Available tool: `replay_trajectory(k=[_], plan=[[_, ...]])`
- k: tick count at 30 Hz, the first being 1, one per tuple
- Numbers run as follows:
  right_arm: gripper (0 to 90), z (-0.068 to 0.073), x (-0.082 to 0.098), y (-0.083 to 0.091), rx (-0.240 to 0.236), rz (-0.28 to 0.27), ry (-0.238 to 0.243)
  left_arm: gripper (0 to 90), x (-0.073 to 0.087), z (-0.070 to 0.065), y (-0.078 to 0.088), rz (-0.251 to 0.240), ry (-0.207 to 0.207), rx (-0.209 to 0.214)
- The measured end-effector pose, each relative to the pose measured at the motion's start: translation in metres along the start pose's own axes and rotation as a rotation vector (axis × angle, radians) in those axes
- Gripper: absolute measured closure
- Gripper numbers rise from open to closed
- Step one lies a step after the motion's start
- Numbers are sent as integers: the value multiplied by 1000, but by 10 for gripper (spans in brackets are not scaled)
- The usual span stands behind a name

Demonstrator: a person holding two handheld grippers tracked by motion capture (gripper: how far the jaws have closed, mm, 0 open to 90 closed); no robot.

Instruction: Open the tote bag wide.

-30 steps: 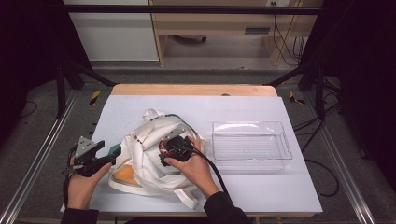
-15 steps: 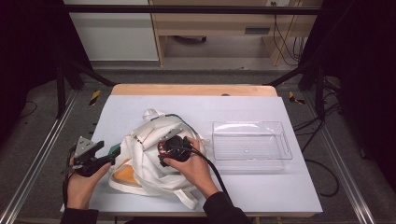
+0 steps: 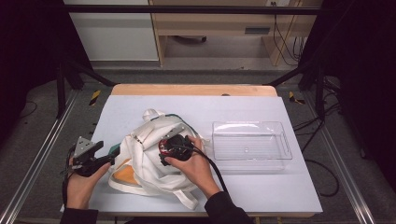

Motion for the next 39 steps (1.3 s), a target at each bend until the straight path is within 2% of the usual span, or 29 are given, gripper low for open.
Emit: replay_trajectory(k=[13, 21, 26, 36, 39], plan=[[250, 1, -5, 17, 9, -19, 14, 266, 0, 3, 1, -3, 4, -6], [250, 3, -8, 31, 12, -25, 39, 266, 0, 4, 2, -6, 10, -6], [250, 5, -7, 41, 12, -17, 73, 266, 0, 4, 2, -6, 8, -8], [250, 6, -1, 64, -6, -42, 95, 253, -1, 8, 3, -16, 11, -22], [250, 5, -1, 74, -20, -63, 97, 253, -1, 7, 2, -16, 8, -25]])
Point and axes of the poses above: each handheld gripper's, and its own axes: y roughly backward along the jaws, x roughly out of its underside, z roughly to its left, the point moved 10 cm from there along -y, roughly forward along the jaws, and after that the axes turned 14 degrees about z, right-handed, at the moved point
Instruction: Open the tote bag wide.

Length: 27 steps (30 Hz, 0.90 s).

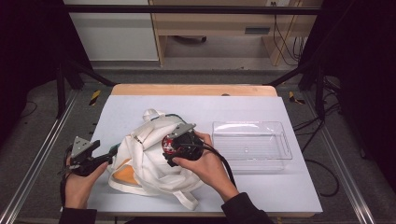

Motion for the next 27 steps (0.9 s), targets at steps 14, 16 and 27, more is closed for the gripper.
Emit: replay_trajectory(k=[14, 16, 27], plan=[[250, -16, 9, 36, -51, -21, 26, 231, -6, -2, 0, -29, -8, -38], [250, -18, 10, 40, -56, -29, 36, 231, -8, -3, 0, -34, -13, -43], [250, -42, 15, 72, -36, -52, 37, 177, -14, -6, 0, -62, -15, -42]])
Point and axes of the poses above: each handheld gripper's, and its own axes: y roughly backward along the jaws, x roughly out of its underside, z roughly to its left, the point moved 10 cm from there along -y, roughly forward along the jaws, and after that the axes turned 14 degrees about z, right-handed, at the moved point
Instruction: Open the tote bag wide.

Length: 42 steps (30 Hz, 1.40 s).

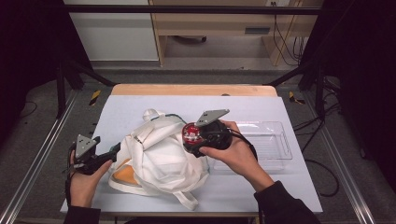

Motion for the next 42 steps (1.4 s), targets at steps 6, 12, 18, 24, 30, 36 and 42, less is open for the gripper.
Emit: replay_trajectory(k=[6, 12, 18, 24, 30, 36, 42], plan=[[250, -10, 3, 15, 14, -15, -1, 168, 0, -3, -1, 5, -19, -13], [250, -26, 11, 29, 27, -43, -11, 169, 4, -2, -2, 10, -16, -27], [250, -48, 36, 45, 81, -42, -24, 164, 3, -3, 1, 1, -34, -59], [250, -68, 64, 51, 71, -36, -75, 144, 3, -3, 7, -20, -31, -70], [250, -77, 84, 49, 55, -23, -64, 133, 5, 0, 6, -18, -16, -71], [250, -82, 94, 52, 49, -23, -68, 133, 7, -3, 5, -15, -25, -74], [250, -86, 92, 51, 44, -33, -70, 133, 8, -4, 6, -15, -31, -76]])
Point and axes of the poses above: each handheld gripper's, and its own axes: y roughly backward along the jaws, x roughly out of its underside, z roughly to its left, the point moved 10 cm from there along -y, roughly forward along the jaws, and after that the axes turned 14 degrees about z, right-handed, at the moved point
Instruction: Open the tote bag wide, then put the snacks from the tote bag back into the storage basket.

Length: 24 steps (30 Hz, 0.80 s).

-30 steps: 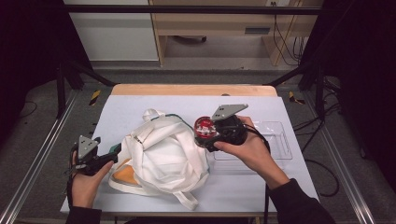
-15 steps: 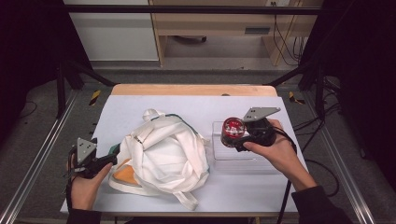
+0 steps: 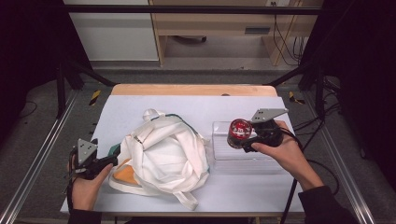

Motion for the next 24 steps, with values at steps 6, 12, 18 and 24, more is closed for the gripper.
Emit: replay_trajectory(k=[6, 12, 18, 24], plan=[[250, -4, -4, -8, -25, 9, 24, 133, 5, 4, 2, 4, 10, -8], [250, -8, -8, -12, -41, 18, 39, 133, 6, 7, 4, -2, 19, -16], [250, -15, -7, -18, -45, 24, 31, 130, 5, 8, 5, -10, 25, -18], [250, -20, -6, -22, -56, 25, 39, 123, 4, 9, 6, -16, 26, -21]])
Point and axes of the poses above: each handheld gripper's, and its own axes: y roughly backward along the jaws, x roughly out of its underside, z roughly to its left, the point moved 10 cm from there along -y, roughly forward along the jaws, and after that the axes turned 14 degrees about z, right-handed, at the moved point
